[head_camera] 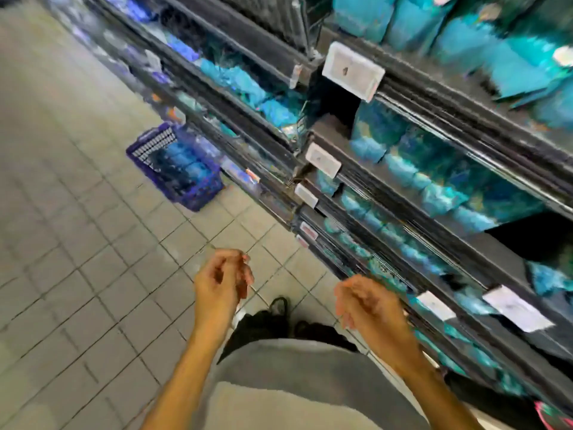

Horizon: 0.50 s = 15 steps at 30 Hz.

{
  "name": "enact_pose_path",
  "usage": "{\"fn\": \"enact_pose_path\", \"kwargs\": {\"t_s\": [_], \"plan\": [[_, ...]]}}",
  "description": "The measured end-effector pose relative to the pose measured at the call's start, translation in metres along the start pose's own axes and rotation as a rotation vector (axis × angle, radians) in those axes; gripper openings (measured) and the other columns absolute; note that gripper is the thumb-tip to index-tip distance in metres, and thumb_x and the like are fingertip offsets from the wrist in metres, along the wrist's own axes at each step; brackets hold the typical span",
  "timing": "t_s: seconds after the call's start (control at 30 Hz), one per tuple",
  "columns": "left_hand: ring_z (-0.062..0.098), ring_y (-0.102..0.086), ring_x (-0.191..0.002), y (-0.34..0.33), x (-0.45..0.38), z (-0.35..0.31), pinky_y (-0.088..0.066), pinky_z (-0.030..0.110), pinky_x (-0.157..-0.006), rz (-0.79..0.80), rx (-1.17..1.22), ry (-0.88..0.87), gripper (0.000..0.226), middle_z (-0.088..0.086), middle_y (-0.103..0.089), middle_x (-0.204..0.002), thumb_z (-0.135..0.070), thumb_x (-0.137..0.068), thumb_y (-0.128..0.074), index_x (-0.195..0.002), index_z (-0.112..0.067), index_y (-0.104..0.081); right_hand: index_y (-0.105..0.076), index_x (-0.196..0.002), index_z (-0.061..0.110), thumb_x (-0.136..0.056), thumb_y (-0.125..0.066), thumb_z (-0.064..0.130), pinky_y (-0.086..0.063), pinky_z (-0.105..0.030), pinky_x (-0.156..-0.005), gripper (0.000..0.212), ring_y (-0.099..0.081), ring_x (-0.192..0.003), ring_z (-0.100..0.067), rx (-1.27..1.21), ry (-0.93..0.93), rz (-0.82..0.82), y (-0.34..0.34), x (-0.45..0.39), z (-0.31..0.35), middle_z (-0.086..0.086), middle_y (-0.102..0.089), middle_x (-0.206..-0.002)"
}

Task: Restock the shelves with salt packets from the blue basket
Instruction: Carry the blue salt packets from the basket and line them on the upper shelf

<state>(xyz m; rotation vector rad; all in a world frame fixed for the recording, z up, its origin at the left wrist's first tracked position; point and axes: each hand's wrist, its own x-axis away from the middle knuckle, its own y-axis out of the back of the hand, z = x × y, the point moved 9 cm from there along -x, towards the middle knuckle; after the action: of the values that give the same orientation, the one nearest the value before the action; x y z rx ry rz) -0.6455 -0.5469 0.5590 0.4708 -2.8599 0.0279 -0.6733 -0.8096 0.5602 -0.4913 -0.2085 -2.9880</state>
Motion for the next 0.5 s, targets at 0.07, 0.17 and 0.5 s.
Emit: {"fn": "enact_pose_path", "kwargs": {"t_s": [0.07, 0.17, 0.5], "plan": [[0.012, -0.046, -0.043, 0.012, 0.018, 0.012, -0.036, 0.019, -0.039, -0.058, -0.006, 0.024, 0.036, 0.002, -0.06, -0.059, -0.016, -0.105, -0.047, -0.077, -0.025, -0.068, -0.065, -0.075, 0.027, -0.091, -0.061, 0.025, -0.045, -0.028, -0.05, 0.017, -0.055, -0.05, -0.01, 0.049, -0.035, 0.07, -0.015, 0.0, -0.02, 0.001, -0.064, -0.06], [0.012, -0.047, -0.044, 0.036, 0.052, 0.035, -0.036, 0.02, -0.039, -0.192, -0.025, 0.093, 0.042, 0.001, -0.061, -0.059, -0.015, -0.108, -0.045, -0.077, -0.03, -0.07, -0.064, -0.078, 0.021, -0.096, -0.06, 0.014, -0.046, -0.03, -0.048, 0.02, -0.059, -0.051, -0.013, 0.107, -0.065, 0.173, -0.039, -0.002, -0.037, -0.005, -0.067, -0.064], [0.011, -0.05, -0.047, 0.145, 0.128, 0.094, -0.036, 0.022, -0.041, -0.627, 0.037, 0.28, 0.031, 0.001, -0.065, -0.065, -0.015, -0.106, -0.05, -0.084, -0.024, -0.069, -0.069, -0.077, 0.024, -0.095, -0.063, 0.019, -0.047, -0.023, -0.046, 0.02, -0.06, -0.053, -0.013, 0.158, -0.077, 0.425, -0.139, -0.059, -0.01, -0.004, -0.069, -0.065]]}}
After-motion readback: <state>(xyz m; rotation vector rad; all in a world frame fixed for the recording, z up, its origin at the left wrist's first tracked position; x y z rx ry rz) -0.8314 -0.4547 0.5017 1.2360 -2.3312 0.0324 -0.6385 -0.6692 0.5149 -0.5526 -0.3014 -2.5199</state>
